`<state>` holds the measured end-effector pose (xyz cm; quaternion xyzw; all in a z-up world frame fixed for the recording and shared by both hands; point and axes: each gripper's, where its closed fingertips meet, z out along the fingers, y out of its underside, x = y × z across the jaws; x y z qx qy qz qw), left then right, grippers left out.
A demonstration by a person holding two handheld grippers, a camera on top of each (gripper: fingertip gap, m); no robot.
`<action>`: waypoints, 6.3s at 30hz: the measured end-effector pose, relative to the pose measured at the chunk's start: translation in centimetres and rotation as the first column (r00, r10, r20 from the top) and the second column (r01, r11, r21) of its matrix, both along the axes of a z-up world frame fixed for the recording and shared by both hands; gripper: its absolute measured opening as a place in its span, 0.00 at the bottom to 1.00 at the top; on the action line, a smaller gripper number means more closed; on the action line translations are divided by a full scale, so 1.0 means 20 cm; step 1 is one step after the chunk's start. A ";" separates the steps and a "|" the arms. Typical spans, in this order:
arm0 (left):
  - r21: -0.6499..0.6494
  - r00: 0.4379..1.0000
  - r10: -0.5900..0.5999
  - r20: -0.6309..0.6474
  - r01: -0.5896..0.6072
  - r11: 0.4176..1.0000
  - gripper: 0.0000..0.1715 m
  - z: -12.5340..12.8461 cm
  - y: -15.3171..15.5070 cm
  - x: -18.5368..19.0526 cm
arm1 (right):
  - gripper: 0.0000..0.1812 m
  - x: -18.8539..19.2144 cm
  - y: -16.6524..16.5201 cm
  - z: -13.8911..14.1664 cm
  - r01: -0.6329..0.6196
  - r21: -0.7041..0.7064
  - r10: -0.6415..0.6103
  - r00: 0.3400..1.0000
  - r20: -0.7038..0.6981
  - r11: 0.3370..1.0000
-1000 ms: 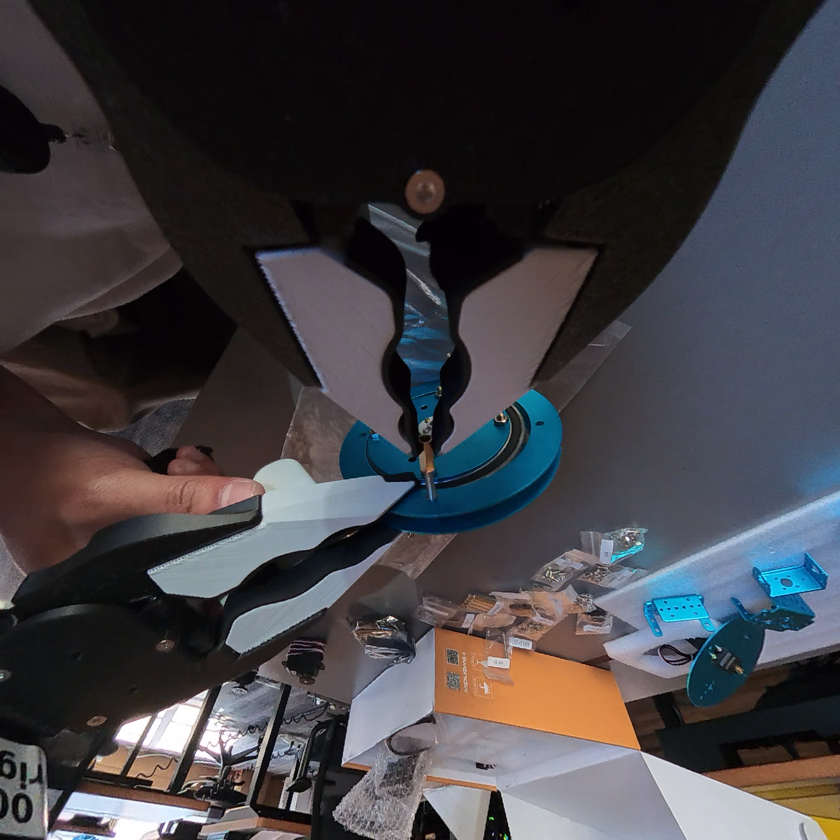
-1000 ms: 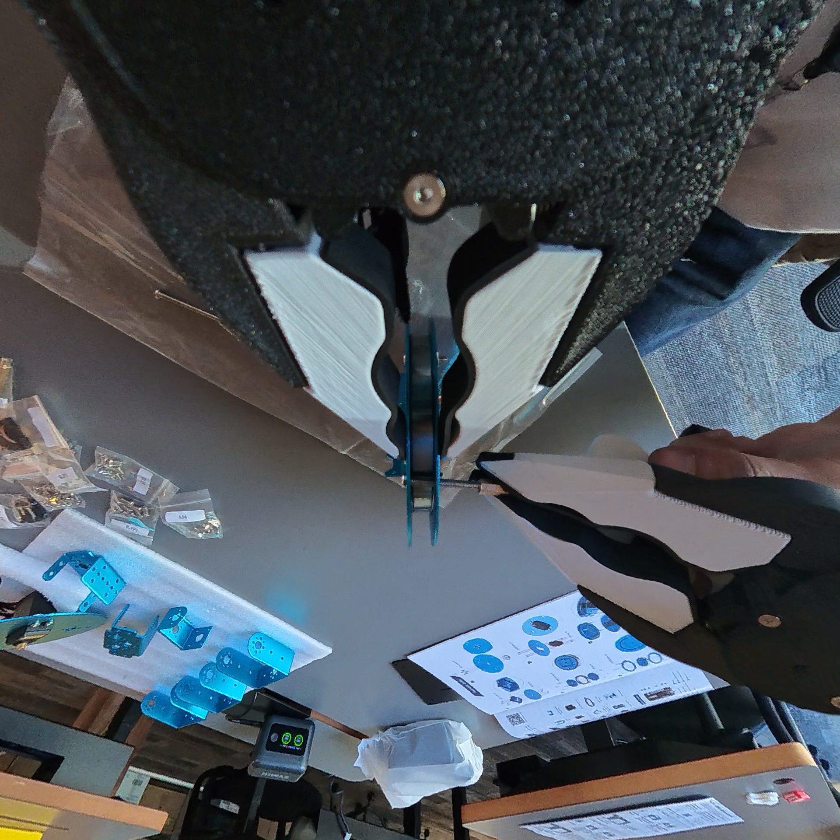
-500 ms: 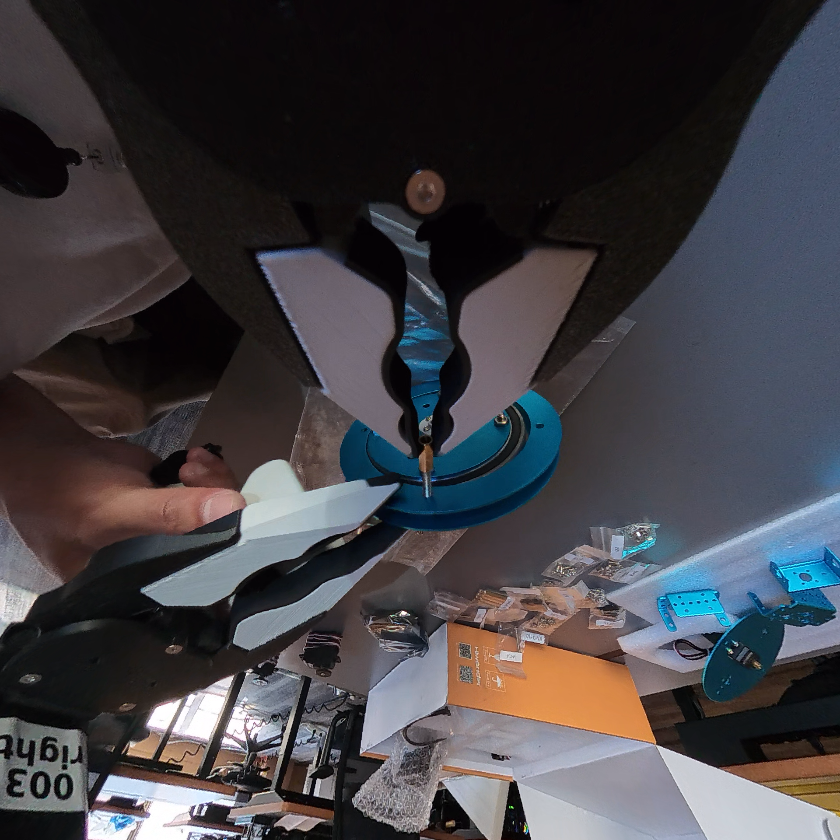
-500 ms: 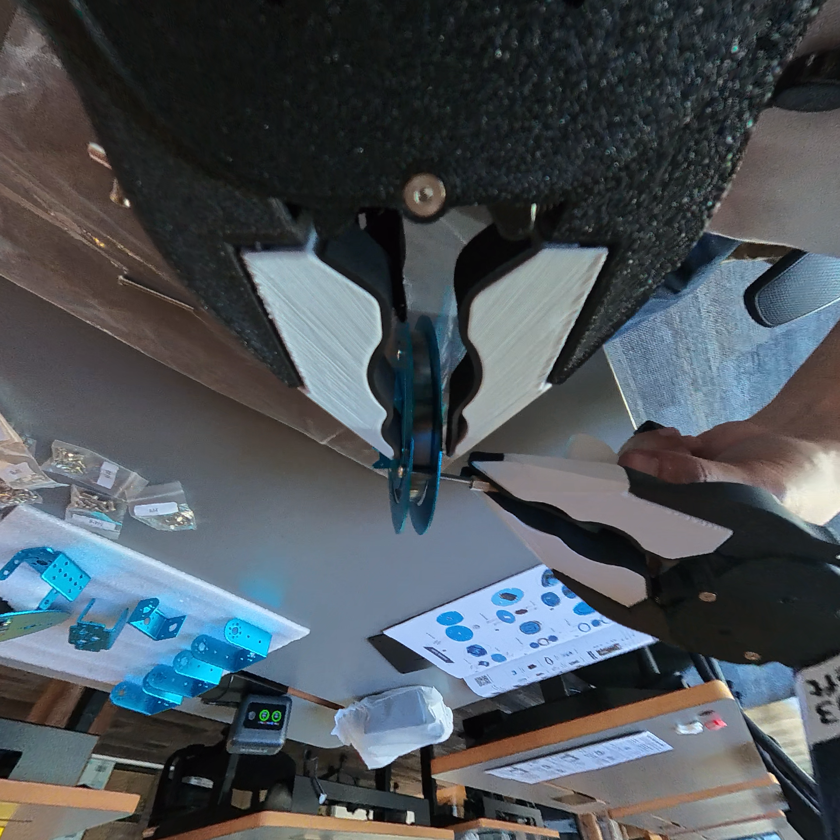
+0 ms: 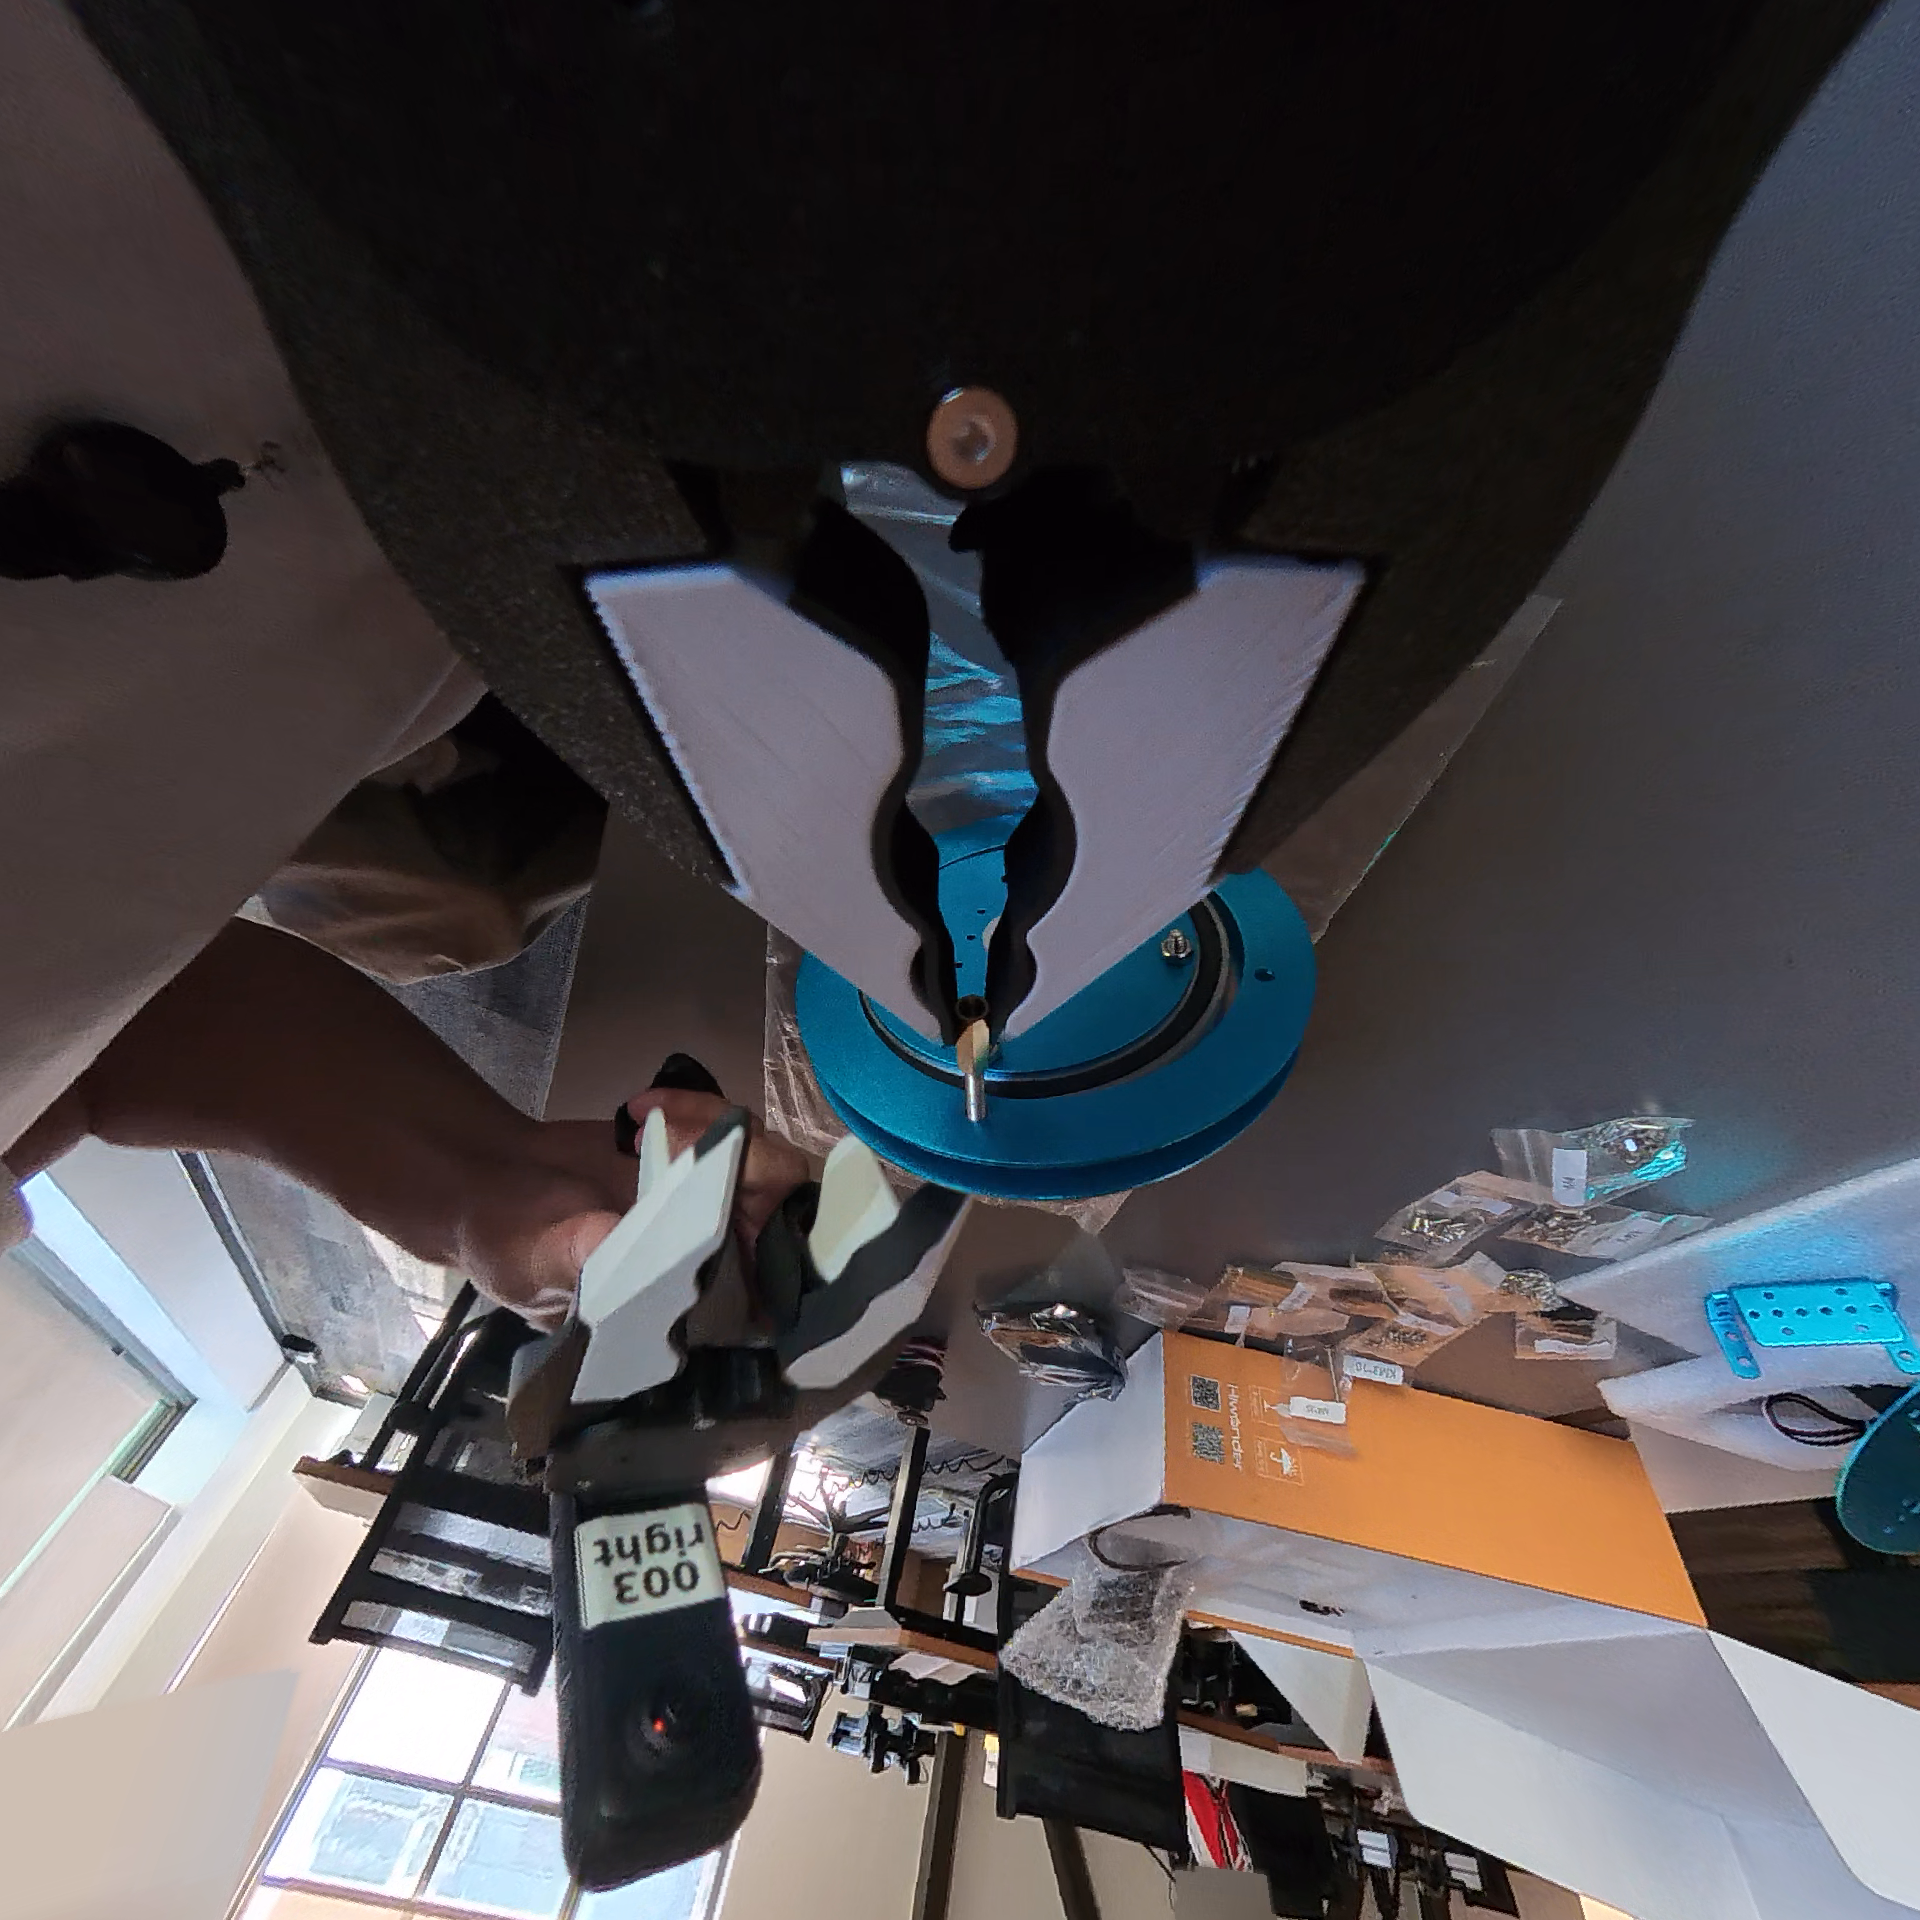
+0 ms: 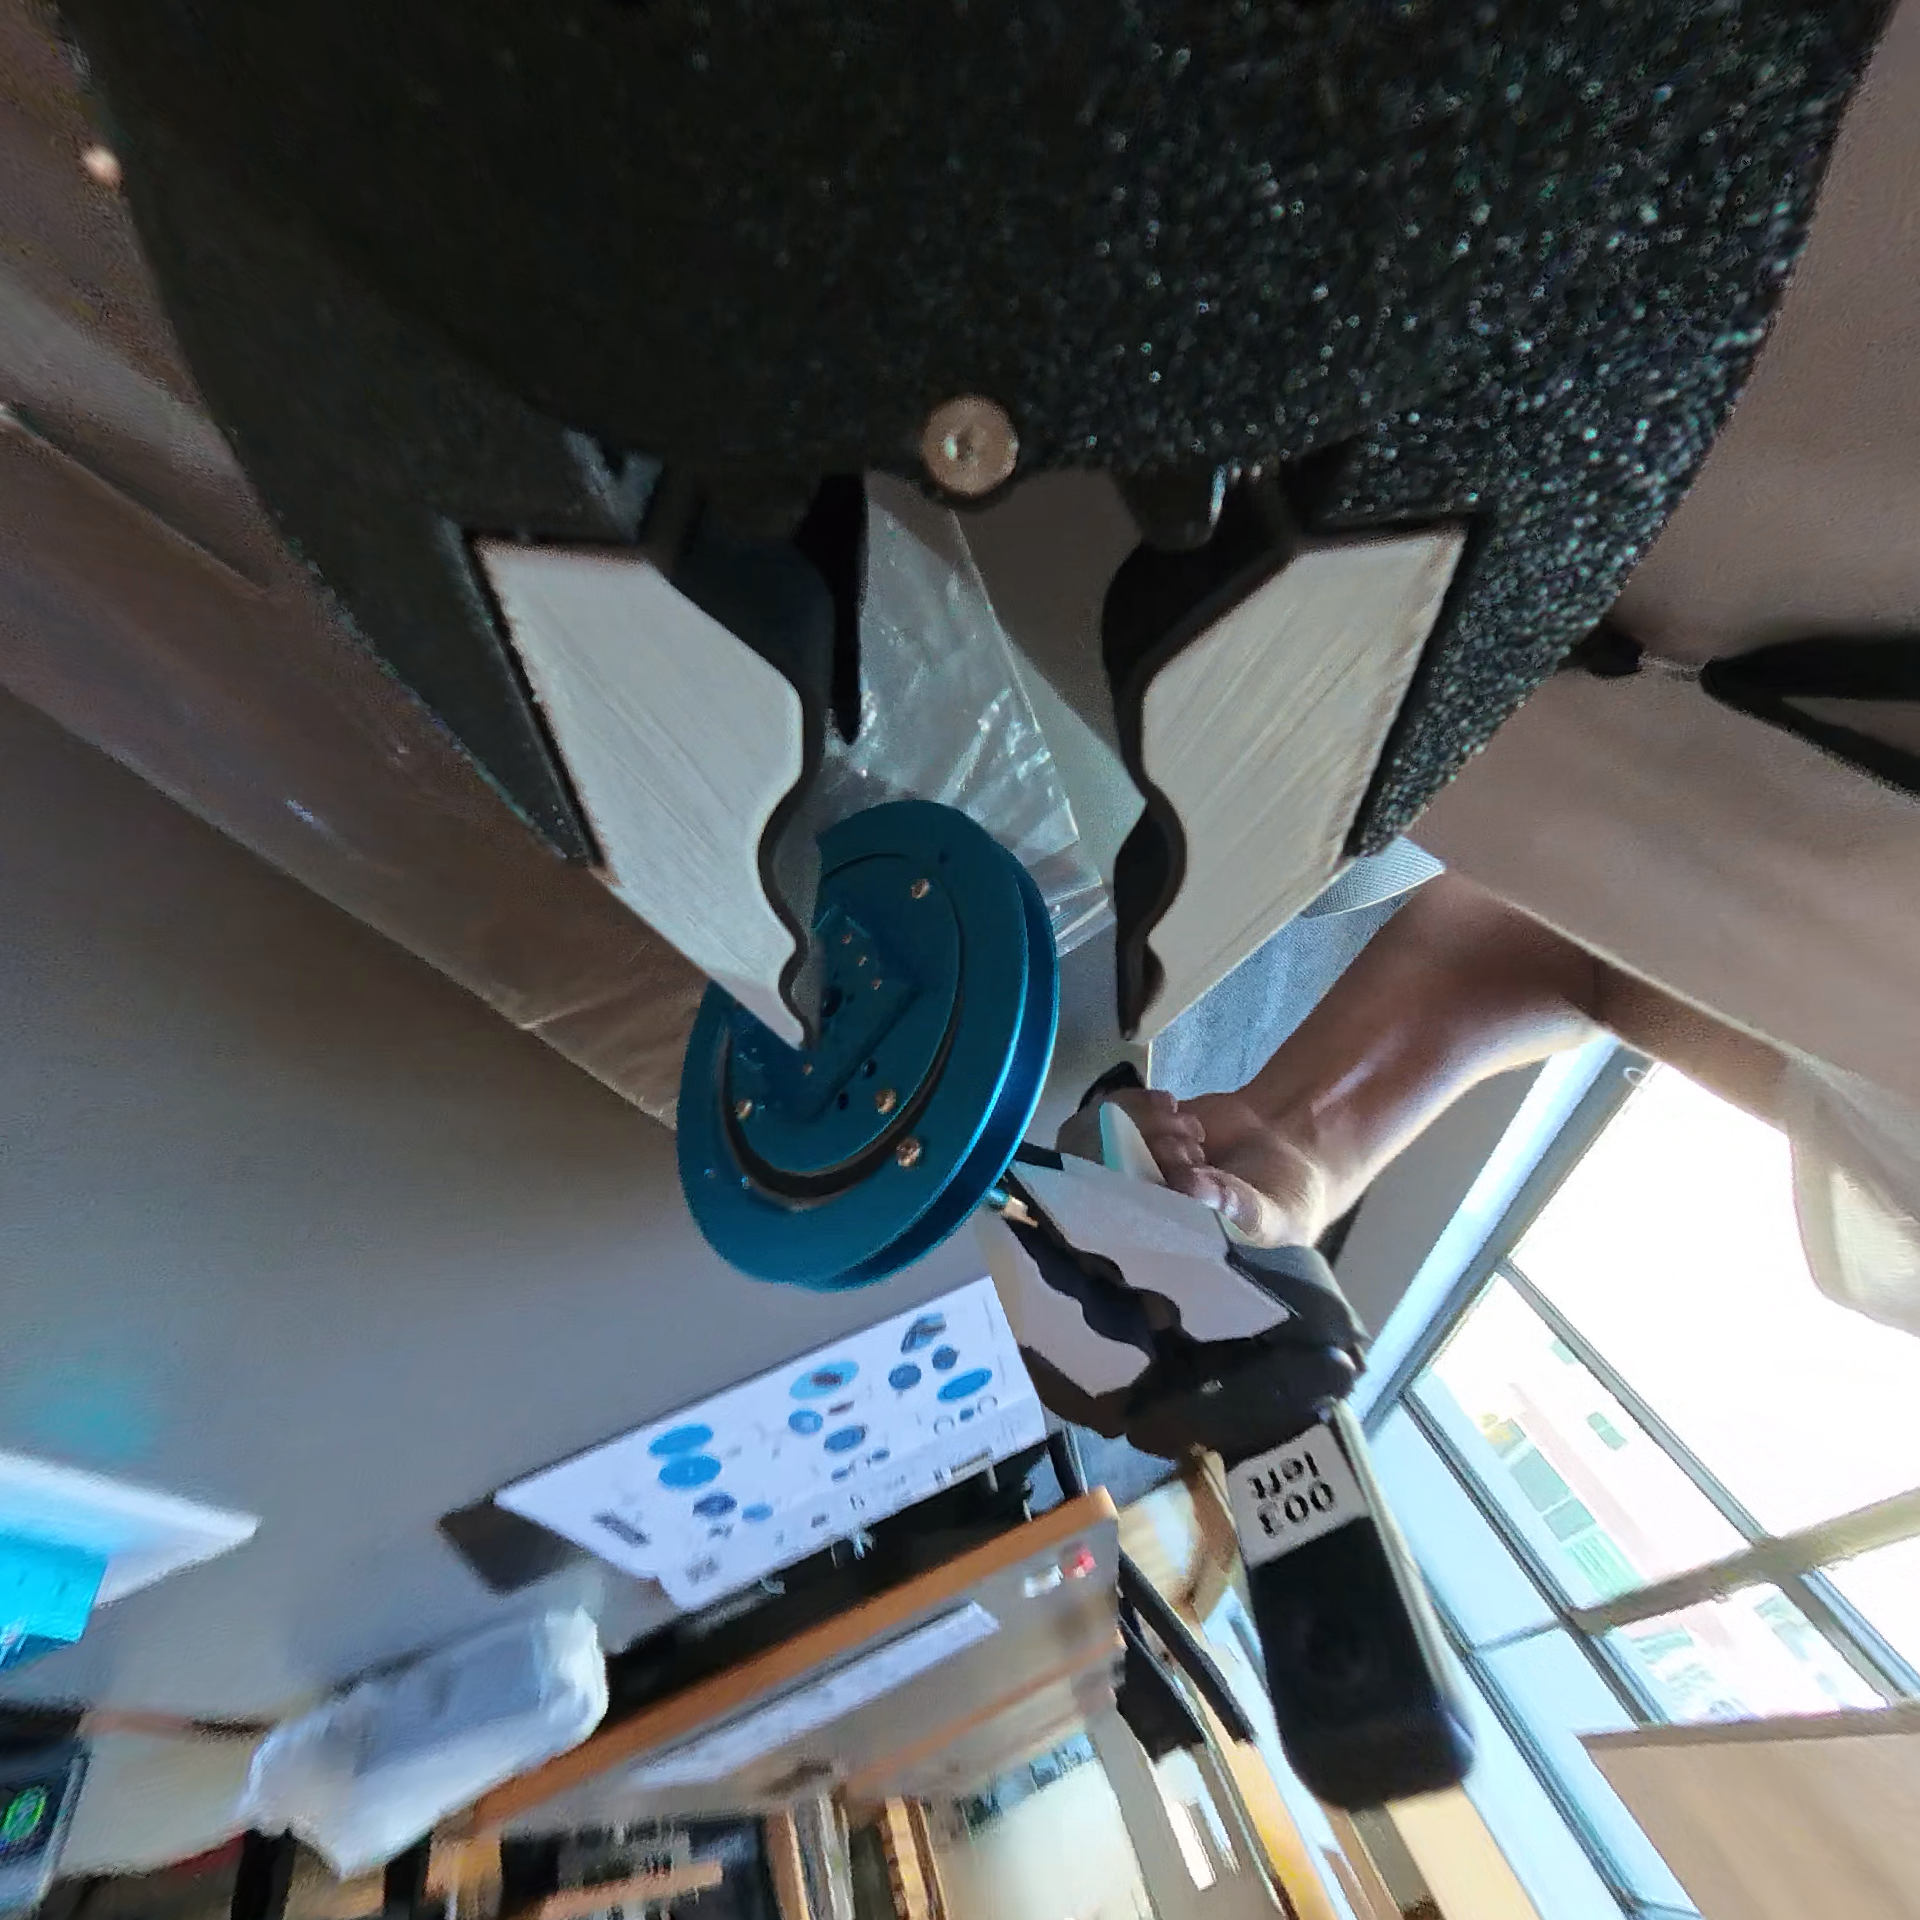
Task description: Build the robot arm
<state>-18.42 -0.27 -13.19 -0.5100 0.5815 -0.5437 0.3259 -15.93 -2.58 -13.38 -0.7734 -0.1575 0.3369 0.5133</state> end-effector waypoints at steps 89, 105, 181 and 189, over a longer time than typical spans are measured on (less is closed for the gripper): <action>-0.350 0.935 -0.326 -0.141 0.261 0.900 0.02 0.03 0.07 0.02 | 0.12 0.06 0.13 0.01 -0.300 0.282 0.089 0.812 0.577 0.911; -0.289 0.938 -0.341 -0.058 0.311 0.905 0.02 0.03 0.11 0.03 | 0.20 1.15 -0.86 -0.49 0.644 -0.182 -0.419 0.659 0.624 0.743; 0.103 0.895 -0.436 -0.089 0.444 0.890 0.02 0.04 -0.03 0.02 | 0.01 0.14 -0.14 -0.11 -0.365 -0.519 0.568 0.764 0.308 0.773; 0.356 0.881 -0.458 -0.118 0.468 0.809 0.02 0.03 -0.01 -0.01 | 0.02 0.05 -0.18 -0.11 -0.677 -0.617 0.484 0.729 -0.485 0.401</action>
